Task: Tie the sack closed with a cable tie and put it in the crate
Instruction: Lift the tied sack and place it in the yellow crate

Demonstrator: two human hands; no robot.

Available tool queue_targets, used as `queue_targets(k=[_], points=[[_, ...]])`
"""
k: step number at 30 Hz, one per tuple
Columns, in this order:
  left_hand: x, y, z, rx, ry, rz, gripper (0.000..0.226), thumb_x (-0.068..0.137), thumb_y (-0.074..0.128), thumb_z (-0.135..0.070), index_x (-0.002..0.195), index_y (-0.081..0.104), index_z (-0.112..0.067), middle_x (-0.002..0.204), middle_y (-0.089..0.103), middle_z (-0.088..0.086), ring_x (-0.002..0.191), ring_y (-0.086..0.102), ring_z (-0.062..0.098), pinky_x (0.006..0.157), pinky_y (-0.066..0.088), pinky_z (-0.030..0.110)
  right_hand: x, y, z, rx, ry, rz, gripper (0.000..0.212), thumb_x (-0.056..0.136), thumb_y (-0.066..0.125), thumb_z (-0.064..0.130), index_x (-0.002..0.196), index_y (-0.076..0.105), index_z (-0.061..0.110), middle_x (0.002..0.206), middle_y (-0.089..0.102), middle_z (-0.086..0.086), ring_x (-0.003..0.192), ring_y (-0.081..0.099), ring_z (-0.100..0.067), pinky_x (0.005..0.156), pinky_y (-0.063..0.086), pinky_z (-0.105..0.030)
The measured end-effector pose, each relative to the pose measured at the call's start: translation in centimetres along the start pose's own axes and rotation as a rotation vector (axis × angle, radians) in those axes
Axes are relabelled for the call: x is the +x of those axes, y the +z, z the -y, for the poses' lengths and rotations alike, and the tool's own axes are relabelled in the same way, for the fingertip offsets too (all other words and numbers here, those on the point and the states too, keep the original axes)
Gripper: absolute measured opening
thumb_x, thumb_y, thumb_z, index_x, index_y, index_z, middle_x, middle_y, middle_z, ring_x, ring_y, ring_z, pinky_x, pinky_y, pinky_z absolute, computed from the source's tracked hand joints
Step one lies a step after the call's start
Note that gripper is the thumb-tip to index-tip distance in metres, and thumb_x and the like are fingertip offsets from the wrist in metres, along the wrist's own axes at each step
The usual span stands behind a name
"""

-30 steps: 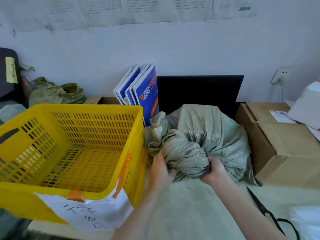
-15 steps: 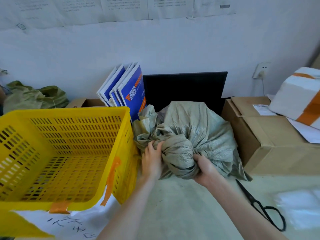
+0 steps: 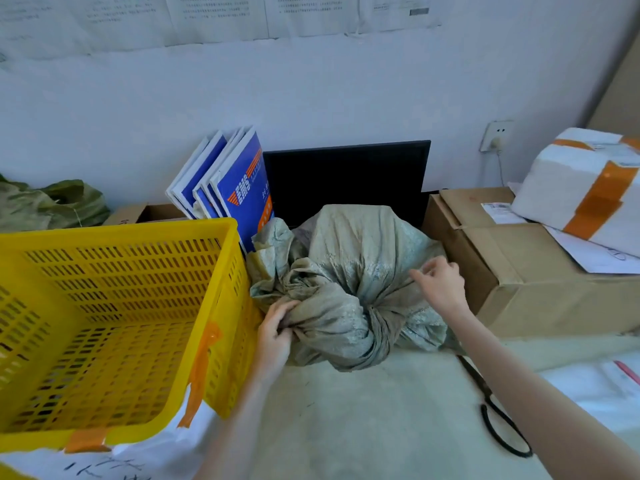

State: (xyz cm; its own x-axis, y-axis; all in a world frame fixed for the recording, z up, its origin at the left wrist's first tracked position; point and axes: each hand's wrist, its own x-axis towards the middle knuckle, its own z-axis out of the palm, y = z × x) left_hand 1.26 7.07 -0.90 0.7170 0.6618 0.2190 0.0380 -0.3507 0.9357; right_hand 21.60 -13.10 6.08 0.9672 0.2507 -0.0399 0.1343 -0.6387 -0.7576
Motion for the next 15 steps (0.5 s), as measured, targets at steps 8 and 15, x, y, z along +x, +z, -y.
queue_targets(k=[8,15], points=[[2.0,1.0,-2.4,-0.154,-0.300,-0.335,0.019,0.094,0.057,-0.025,0.079,0.064,-0.015,0.083,0.065,0.001,0.084,0.060,0.020,0.073,0.046,0.029,3.0,2.2,-1.7,0.067,0.231,0.081,0.087,0.084,0.061,0.048,0.150,0.009,0.025,0.155,0.012,-0.017,0.139,0.015,-0.047,0.111,0.022,-0.056],[4.6,1.7,-2.4,-0.140,-0.706,-0.384,0.096,0.068,0.084,-0.038,0.139,0.025,-0.016,0.142,0.033,0.016,0.129,0.038,0.035,0.106,0.036,0.047,4.1,1.8,-3.5,0.322,0.418,0.182,0.109,0.077,0.075,0.034,0.151,-0.005,0.024,0.149,0.030,-0.017,0.127,0.042,-0.040,0.102,0.041,-0.048]])
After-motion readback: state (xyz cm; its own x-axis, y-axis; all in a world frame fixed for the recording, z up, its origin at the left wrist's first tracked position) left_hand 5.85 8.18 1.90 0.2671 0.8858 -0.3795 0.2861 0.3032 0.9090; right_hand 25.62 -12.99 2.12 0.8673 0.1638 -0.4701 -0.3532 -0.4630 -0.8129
